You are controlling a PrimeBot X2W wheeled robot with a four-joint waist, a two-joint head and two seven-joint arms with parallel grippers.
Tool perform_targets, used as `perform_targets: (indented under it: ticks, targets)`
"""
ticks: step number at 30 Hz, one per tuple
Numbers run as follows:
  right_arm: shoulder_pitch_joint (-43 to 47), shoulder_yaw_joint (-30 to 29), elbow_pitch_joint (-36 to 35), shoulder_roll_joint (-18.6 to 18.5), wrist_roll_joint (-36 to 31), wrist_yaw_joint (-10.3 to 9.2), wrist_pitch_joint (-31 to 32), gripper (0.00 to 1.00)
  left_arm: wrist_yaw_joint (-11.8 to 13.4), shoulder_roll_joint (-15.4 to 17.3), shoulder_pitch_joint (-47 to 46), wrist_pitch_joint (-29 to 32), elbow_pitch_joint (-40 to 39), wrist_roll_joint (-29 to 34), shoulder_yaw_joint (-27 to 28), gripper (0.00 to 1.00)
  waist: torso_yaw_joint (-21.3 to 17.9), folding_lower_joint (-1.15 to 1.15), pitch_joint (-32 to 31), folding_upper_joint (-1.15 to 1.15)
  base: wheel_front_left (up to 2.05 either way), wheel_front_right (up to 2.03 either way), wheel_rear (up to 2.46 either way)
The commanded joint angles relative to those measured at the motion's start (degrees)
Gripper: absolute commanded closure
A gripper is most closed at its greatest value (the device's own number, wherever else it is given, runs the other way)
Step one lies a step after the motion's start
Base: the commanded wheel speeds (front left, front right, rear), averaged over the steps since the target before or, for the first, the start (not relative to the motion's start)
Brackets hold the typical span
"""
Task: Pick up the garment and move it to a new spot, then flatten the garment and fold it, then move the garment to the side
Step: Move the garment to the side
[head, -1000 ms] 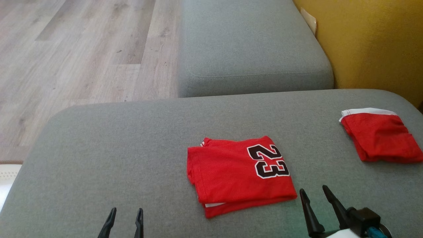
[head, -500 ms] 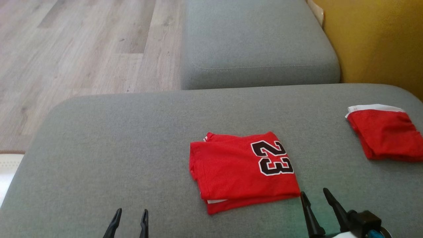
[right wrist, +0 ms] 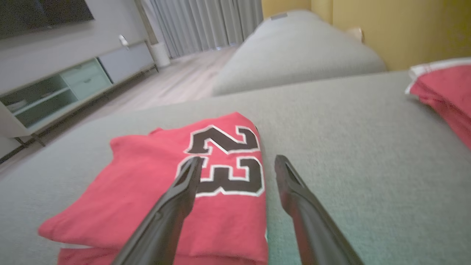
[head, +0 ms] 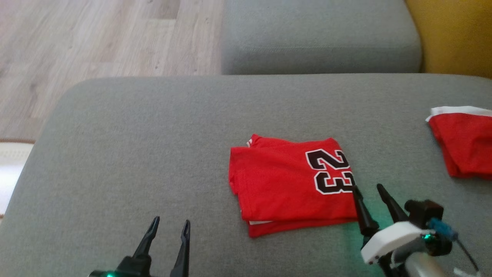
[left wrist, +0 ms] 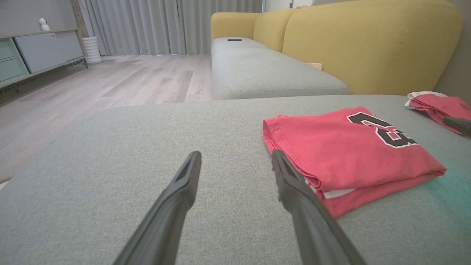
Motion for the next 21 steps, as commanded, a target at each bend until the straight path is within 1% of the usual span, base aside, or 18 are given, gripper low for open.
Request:
perform_targets:
  ticks: [1, 4, 7, 14, 16, 17, 18, 19, 20, 21]
  targets:
    - [-4.1, 2.0, 1.6, -1.8, 2.5, 0.12, 0.5, 0.0, -0.3, -0.5, -3.5, -0.7, -1.5, 0.5, 0.9, 0.0, 1.3, 0.0, 1.5, 0.0, 0.0, 0.0, 0.0]
    - [-8.2, 3.1, 6.6, -3.3, 7.3, 0.12, 3.7, 0.0, -0.1, -0.5, -4.7, -0.7, -1.1, 0.2, -0.2, 0.0, 2.2, 0.0, 2.7, 0.0, 0.0, 0.0, 0.0]
    - [-11.6, 5.0, 10.0, -5.1, 11.4, 0.12, 7.0, 0.0, 0.1, -0.5, -5.9, -0.7, -0.9, -0.1, -1.4, 0.0, 3.1, 0.0, 3.9, 0.0, 0.0, 0.0, 0.0]
    - [-16.4, 9.3, 13.5, -8.7, 20.3, 0.12, 10.5, 0.0, 0.5, -0.5, -7.8, -0.7, -0.6, -0.3, -2.9, 0.0, 4.4, 0.0, 5.9, 0.0, 0.0, 0.0, 0.0]
    - [-17.4, 11.5, 15.4, -9.6, 23.1, 0.12, 13.5, 0.0, 0.5, -0.5, -8.7, -0.7, -0.5, -0.3, -3.2, 0.0, 5.1, 0.0, 6.7, 0.0, 0.0, 0.0, 0.0]
    - [-17.7, 12.3, 16.0, -9.9, 23.7, 0.12, 14.3, 0.09, 0.6, -0.5, -8.9, -0.7, -0.4, -0.4, -3.2, 0.0, 5.2, 0.0, 6.9, 0.0, 0.0, 0.0, 0.0]
    - [-18.0, 13.1, 16.3, -10.1, 24.4, 0.12, 14.9, 0.37, 0.7, -0.5, -9.1, -0.7, -0.5, -0.5, -3.2, 0.0, 5.2, 0.0, 7.1, 0.0, 0.0, 0.0, 0.0]
    - [-18.2, 13.8, 16.5, -10.2, 25.1, 0.12, 15.2, 0.56, 0.9, -0.5, -9.3, -0.7, -0.5, -0.5, -3.3, 0.0, 5.2, 0.0, 7.2, 0.0, 0.0, 0.0, 0.0]
    - [-18.3, 14.4, 16.4, -10.2, 26.2, 0.12, 15.6, 0.71, 1.0, -0.5, -9.4, -0.7, -0.5, -0.6, -3.3, 0.0, 5.2, 0.0, 7.3, 0.0, 0.0, 0.0, 0.0]
    - [-18.4, 15.0, 16.3, -10.2, 27.3, 0.12, 16.0, 1.0, 1.1, -0.5, -9.5, -0.7, -0.4, -0.7, -3.3, 0.0, 5.1, 0.0, 7.3, 0.0, 0.0, 0.0, 0.0]
